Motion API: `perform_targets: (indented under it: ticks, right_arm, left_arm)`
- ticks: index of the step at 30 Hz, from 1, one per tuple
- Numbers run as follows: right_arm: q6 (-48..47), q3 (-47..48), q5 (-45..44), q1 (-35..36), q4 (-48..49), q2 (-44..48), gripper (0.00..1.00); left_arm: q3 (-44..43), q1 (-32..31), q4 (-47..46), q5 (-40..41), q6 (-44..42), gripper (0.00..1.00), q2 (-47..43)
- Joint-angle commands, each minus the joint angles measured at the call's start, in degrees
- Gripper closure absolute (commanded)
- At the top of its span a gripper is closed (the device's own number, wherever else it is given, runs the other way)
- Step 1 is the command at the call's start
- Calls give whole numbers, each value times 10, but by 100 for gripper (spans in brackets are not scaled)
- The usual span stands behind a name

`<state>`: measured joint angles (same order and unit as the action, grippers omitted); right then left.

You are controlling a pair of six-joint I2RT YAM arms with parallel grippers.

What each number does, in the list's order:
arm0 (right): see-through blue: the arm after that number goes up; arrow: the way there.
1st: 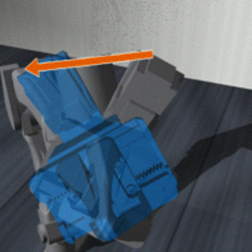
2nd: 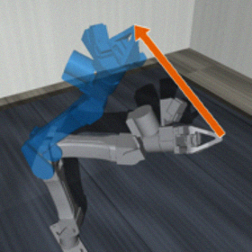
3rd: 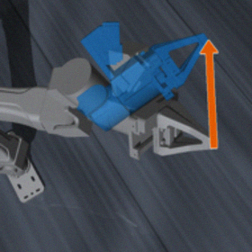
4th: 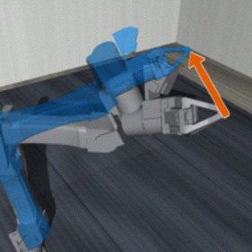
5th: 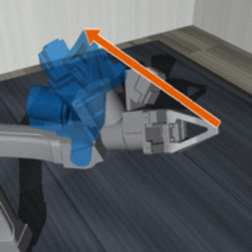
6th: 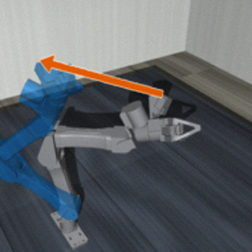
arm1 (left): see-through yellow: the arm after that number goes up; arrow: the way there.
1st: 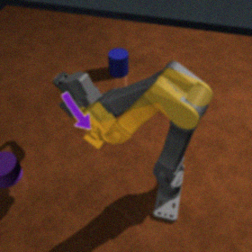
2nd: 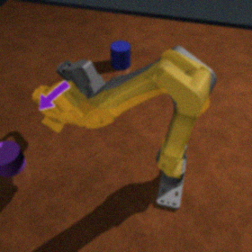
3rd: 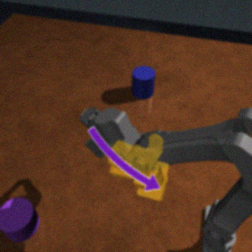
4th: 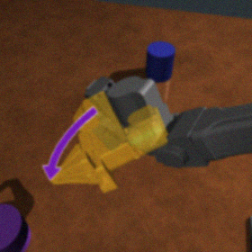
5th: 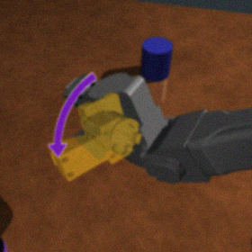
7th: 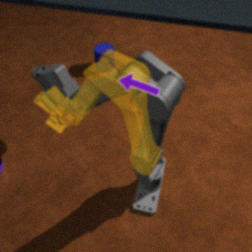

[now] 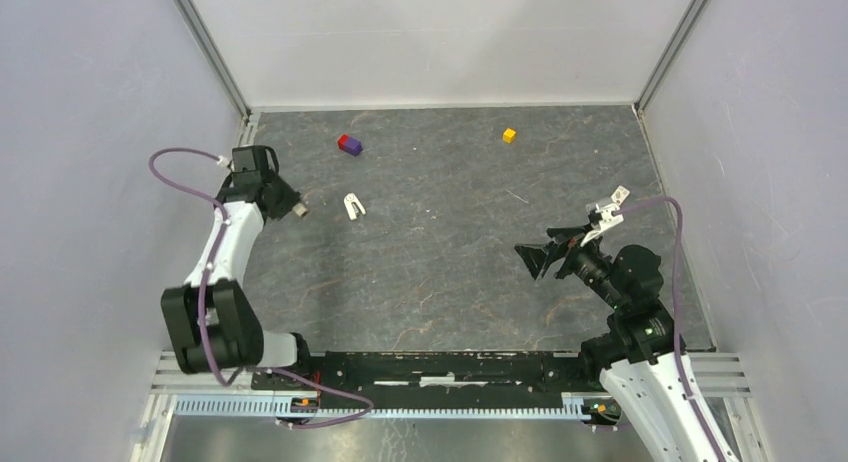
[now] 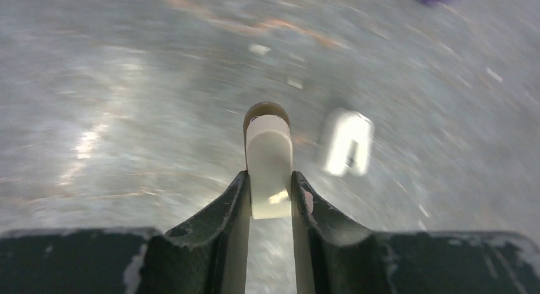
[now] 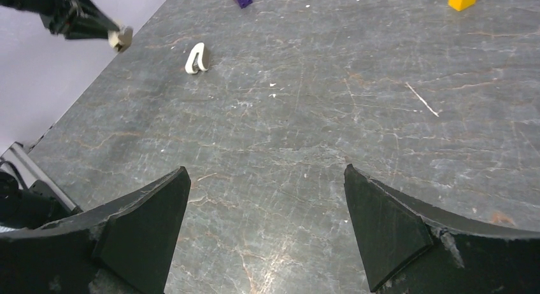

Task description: Load the staples into the stapler

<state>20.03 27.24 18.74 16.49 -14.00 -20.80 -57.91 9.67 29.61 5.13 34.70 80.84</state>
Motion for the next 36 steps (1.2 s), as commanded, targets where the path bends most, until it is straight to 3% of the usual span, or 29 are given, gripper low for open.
perform_targets:
  ticks: [1,7,10,13,17,21,26,36]
  right_arm:
    - [3,-2,54,2,73,-16,2]
    - [1,-8,127,2,180,-68,4]
    - [-9,-10,173,1,225,-103,10]
    - [9,-28,222,2,297,-130,12]
    - [108,-63,306,4,455,-177,23]
    - [183,-80,357,30,595,-221,24]
    - [156,-50,366,93,586,-272,26]
    - [110,7,331,221,574,-353,25]
  left_arm:
    - [-29,-73,-7,-188,-82,98,-87]
    - [22,-240,-72,-279,-112,98,-202]
    - [77,-274,-166,-380,-96,98,-259]
    - [111,-308,-206,-426,-131,98,-303]
    - [143,-340,-241,-492,-137,98,-321]
    - [146,-383,-251,-530,-157,98,-319]
    - [143,-418,-243,-562,-191,98,-315]
    - [142,-431,-218,-612,-219,98,-301]
